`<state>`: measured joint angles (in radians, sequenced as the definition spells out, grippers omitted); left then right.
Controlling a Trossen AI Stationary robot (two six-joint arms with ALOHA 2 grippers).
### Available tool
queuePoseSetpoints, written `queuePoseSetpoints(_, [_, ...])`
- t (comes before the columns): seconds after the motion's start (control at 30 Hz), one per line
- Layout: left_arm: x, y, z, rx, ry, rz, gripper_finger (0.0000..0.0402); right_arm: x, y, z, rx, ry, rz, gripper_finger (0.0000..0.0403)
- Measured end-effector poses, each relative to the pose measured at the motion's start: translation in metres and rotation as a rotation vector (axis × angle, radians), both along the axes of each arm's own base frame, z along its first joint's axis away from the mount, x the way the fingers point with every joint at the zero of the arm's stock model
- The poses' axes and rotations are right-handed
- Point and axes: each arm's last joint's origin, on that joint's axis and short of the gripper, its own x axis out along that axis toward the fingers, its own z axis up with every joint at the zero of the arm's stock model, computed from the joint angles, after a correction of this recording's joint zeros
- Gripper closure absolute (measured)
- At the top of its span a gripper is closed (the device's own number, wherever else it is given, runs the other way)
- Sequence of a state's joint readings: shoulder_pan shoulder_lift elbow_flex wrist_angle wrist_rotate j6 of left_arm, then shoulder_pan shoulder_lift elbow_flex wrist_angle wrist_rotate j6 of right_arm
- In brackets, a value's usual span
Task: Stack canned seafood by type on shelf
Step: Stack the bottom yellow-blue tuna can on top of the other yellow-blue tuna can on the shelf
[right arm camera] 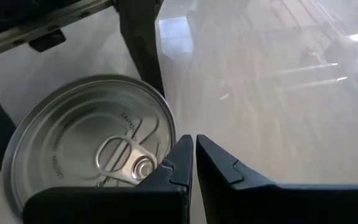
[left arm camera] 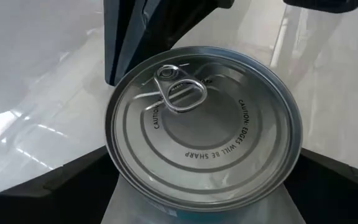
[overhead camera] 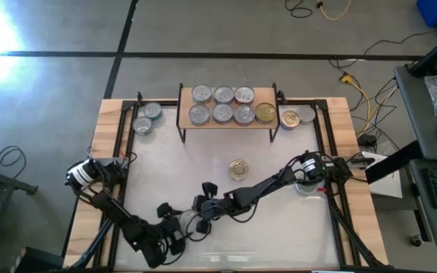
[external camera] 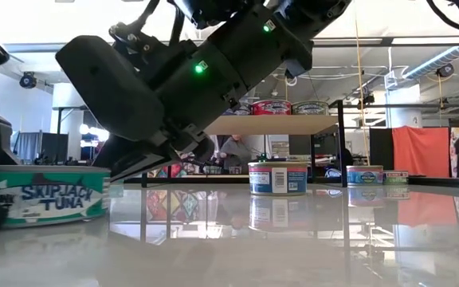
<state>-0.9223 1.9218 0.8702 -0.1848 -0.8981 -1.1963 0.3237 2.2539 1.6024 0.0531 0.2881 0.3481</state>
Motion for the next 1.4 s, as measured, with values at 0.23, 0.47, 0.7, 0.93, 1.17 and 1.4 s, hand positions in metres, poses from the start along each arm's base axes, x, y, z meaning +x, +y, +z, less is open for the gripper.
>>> queuePoseSetpoints(0.23, [0.002, 0.004, 0.005, 0.013, 0.030, -0.016, 0.0049, -0.003, 0.000, 0.003, -0.024, 0.051, 0.006, 0.0390])
queuePoseSetpoints(0.47, [-0.004, 0.013, 0.034, 0.026, 0.149, -0.115, 0.0058, -0.016, -0.001, 0.054, -0.085, 0.059, 0.076, 0.0390])
queuePoseSetpoints(0.7, [-0.003, 0.055, 0.093, 0.117, 0.174, -0.184, 0.0058, -0.037, -0.013, 0.110, -0.251, 0.052, 0.058, 0.0390])
queuePoseSetpoints(0.93, [0.003, 0.116, 0.154, 0.124, 0.155, -0.343, 0.0058, -0.058, -0.022, 0.156, -0.365, 0.016, 0.037, 0.0390])
queuePoseSetpoints(1.17, [-0.003, 0.188, 0.194, 0.111, 0.077, -0.405, 0.0058, -0.074, -0.035, 0.184, -0.420, 0.012, 0.035, 0.0390])
queuePoseSetpoints(1.4, [-0.008, 0.249, 0.220, 0.167, 0.010, -0.386, 0.0058, -0.097, -0.069, 0.212, -0.532, 0.078, -0.096, 0.0390])
